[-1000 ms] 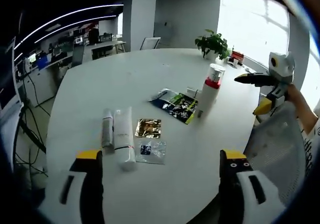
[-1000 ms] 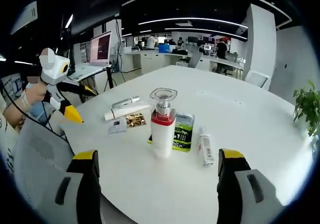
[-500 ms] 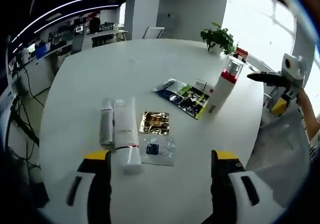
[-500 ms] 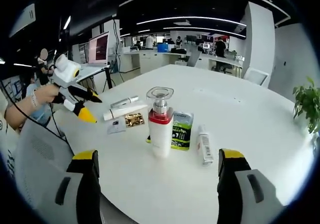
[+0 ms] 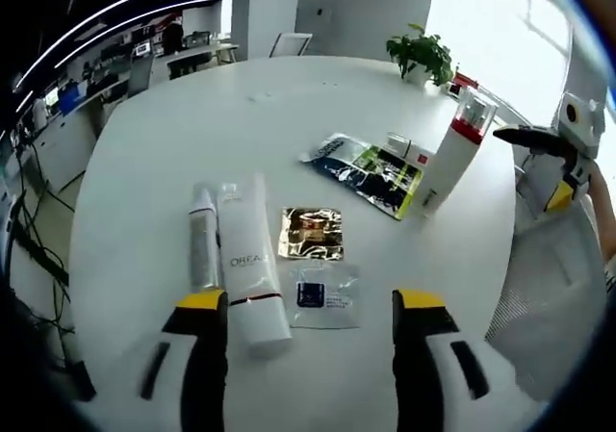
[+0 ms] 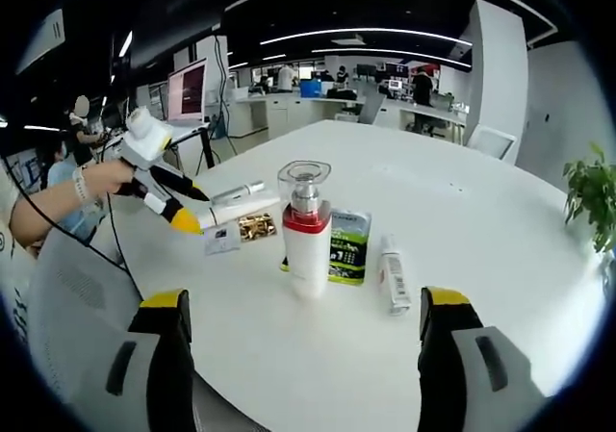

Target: Arrange the skincare products in the storage area until every visible bottle or jar stands upright without overlapping.

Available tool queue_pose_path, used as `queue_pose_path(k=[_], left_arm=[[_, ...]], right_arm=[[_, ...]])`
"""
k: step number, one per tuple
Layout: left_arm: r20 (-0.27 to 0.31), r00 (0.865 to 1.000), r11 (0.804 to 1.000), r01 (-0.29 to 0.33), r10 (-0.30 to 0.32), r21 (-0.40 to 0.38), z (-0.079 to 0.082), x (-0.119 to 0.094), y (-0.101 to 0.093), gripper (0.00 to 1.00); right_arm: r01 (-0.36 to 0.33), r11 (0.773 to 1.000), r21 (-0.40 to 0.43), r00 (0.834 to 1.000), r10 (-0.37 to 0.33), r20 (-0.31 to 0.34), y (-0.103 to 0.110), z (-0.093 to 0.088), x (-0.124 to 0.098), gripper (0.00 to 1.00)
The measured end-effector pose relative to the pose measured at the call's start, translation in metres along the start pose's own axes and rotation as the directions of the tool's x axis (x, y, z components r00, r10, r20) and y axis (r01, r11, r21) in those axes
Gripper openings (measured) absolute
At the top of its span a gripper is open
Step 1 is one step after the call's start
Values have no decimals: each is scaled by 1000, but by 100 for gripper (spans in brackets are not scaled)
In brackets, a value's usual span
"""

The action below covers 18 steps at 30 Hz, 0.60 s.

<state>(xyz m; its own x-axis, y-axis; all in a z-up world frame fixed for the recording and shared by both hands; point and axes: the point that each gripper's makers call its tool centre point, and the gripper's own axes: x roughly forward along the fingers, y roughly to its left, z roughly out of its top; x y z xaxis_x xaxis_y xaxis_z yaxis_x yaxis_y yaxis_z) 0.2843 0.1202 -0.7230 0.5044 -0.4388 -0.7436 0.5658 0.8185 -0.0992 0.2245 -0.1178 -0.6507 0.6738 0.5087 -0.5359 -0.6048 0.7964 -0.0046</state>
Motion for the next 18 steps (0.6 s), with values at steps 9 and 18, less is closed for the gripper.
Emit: queue_pose_path(k=[9, 18], left_arm=[[-8, 999, 999, 36, -36, 14, 6, 12, -2, 58], [-55, 998, 999, -6, 8, 35, 9, 24, 15, 55]], right_arm=[[6, 1000, 8, 1000, -5, -16, -3, -5, 1, 98], [2, 1000, 10, 999, -2, -34, -2, -10, 4, 98]])
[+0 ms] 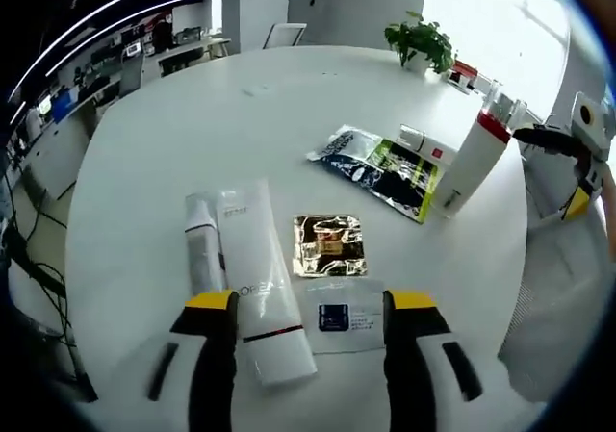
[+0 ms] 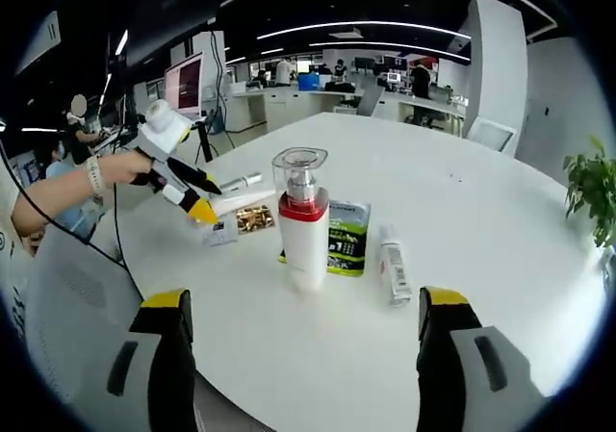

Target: Arrange the skincare products in the storage area until every visible bottle or jar stands upright without overlapping.

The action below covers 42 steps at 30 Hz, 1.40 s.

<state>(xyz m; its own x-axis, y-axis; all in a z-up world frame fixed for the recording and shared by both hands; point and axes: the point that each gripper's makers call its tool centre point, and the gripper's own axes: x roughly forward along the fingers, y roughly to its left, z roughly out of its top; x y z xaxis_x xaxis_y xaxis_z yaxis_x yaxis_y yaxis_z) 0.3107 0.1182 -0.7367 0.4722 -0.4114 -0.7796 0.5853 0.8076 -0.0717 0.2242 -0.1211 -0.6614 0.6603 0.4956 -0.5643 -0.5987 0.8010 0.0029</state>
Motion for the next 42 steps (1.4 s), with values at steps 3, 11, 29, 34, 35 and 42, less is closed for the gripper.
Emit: queue_pose_path(k=[3, 11, 29, 34, 35, 42], left_arm=[[-13, 1000, 1000, -6, 6, 6, 0, 5, 5, 55], [-46, 999, 1000, -26, 26, -2, -3, 11, 10, 53], [-89, 995, 999, -50, 49, -12, 6, 33, 37, 40], [-97, 994, 998, -55, 53, -22, 5, 36, 42, 36], [-98, 994, 998, -53, 50, -24, 5, 36, 43, 34], [-120, 992, 999, -47, 44, -18, 4, 37, 43, 33]], right_arm=[[-1, 1000, 4, 1000, 1, -2, 0, -1, 0, 98], [1, 1000, 14, 1000, -1, -6, -1, -3, 0, 97], [-9, 999, 44, 1000, 9, -1, 1, -4, -1, 96], [-12, 999, 45, 1000, 13, -6, 1, -5, -1, 95], [-15, 999, 46, 1000, 15, -9, 1, -5, 0, 96], [-17, 999, 34, 1000, 18, -12, -1, -1, 1, 95]])
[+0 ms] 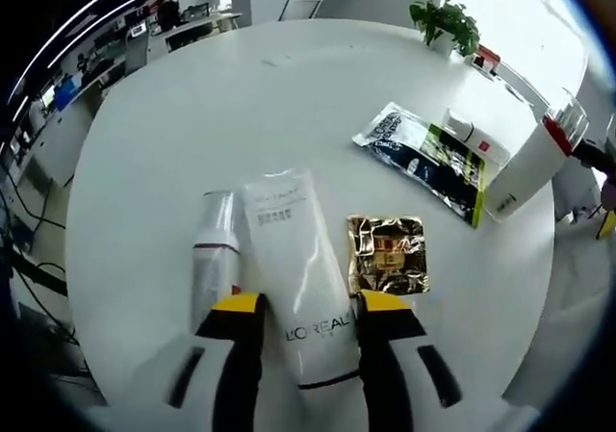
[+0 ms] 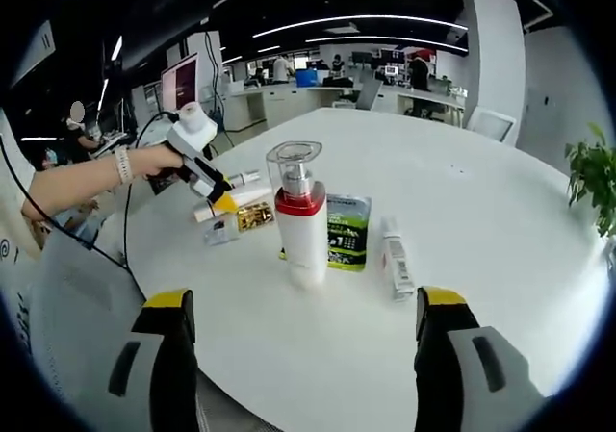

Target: Arrange the skincare products in the storage area until every visible bottle or jar stands upright without overlapping.

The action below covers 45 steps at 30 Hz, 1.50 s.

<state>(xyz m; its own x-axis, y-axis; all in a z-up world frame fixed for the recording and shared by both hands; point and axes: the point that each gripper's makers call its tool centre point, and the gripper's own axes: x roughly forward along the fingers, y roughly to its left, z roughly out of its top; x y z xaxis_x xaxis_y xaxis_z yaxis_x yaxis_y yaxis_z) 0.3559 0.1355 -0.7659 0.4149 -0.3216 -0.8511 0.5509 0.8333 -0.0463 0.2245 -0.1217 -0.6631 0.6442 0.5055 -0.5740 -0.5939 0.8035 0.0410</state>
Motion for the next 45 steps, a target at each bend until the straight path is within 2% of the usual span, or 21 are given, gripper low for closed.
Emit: queue_pose_path(k=[12, 17, 22, 24, 28, 31, 35, 41, 45], left_arm=[[-54, 998, 996, 43, -38, 81, -3, -2, -2, 31], [-79, 996, 995, 58, -51, 87, -6, -4, 0, 30], [-119, 992, 990, 62, -47, 124, -13, -8, 1, 30], [-120, 992, 993, 61, -49, 100, -14, -8, 3, 29], [-118, 993, 994, 43, -31, 101, -14, -7, 2, 29], [-131, 991, 990, 23, -5, 139, -14, -6, 0, 29], [-108, 994, 986, 2, 16, 164, -9, -5, 1, 30], [-96, 995, 991, -9, 22, 133, -9, -4, 1, 30], [-87, 996, 988, -9, 23, 156, -8, -4, 1, 29]], right_arm=[[2, 1000, -8, 1000, -3, -11, 0, -2, 0, 95], [-6, 1000, -12, 1000, 6, -10, 3, 0, 2, 95], [-11, 1000, -15, 1000, 11, -11, 4, 1, 3, 95], [-13, 1000, -17, 1000, 13, -14, 4, 0, 4, 95], [-15, 1000, -22, 1000, 14, -17, 5, 0, 5, 94], [-16, 1000, -23, 1000, 16, -21, 6, -1, 6, 94], [-29, 1000, -10, 999, 28, -29, 9, -4, 6, 89], [-65, 998, -11, 998, 65, -14, 16, -5, 9, 90], [-87, 996, -17, 996, 87, -12, 21, -4, 10, 93]])
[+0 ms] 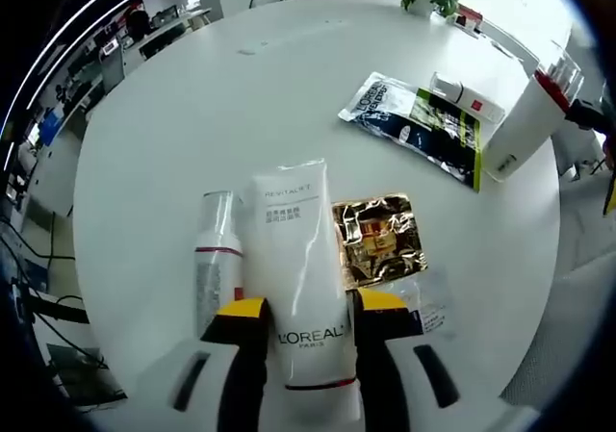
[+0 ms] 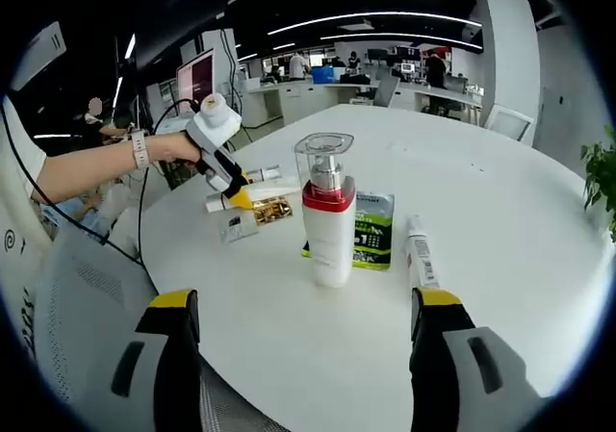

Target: Arrange the skincare products in the storage area until every visible bottle or jar stands upright without overlapping.

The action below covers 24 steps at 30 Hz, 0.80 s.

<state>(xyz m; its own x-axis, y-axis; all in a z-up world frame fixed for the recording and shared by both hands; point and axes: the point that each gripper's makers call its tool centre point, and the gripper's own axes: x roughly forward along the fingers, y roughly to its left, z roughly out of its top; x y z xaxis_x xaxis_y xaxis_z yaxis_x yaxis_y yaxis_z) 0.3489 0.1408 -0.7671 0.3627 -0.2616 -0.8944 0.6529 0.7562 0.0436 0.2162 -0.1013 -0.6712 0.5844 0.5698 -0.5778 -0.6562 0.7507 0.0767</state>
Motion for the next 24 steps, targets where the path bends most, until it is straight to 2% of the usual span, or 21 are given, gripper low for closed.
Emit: queue_pose_path(k=[3, 7, 9, 13, 17, 24], left_arm=[[18, 1000, 1000, -7, 7, 16, 1, 0, -2, 28], [57, 998, 1000, -10, 10, -10, -4, -5, -7, 27], [70, 997, 999, -14, 16, -29, -1, -3, -6, 27], [108, 993, 999, -45, 45, -1, 1, -4, -5, 26], [117, 992, 997, -47, 54, -67, 0, -6, -2, 25], [137, 988, 993, -49, 64, -111, -3, -9, -1, 23]], right_arm=[[-12, 1000, 5, 1000, 12, 8, 2, 1, 1, 94], [-16, 1000, 16, 1000, 16, 13, 4, 2, 1, 92], [-15, 1000, 17, 1000, 15, 12, 5, 1, 1, 91], [-23, 999, 25, 1000, 23, 13, 9, 1, 3, 88], [-40, 998, 42, 999, 39, 16, 14, 1, 6, 86], [-80, 996, 45, 997, 80, 8, 25, -3, 9, 81]])
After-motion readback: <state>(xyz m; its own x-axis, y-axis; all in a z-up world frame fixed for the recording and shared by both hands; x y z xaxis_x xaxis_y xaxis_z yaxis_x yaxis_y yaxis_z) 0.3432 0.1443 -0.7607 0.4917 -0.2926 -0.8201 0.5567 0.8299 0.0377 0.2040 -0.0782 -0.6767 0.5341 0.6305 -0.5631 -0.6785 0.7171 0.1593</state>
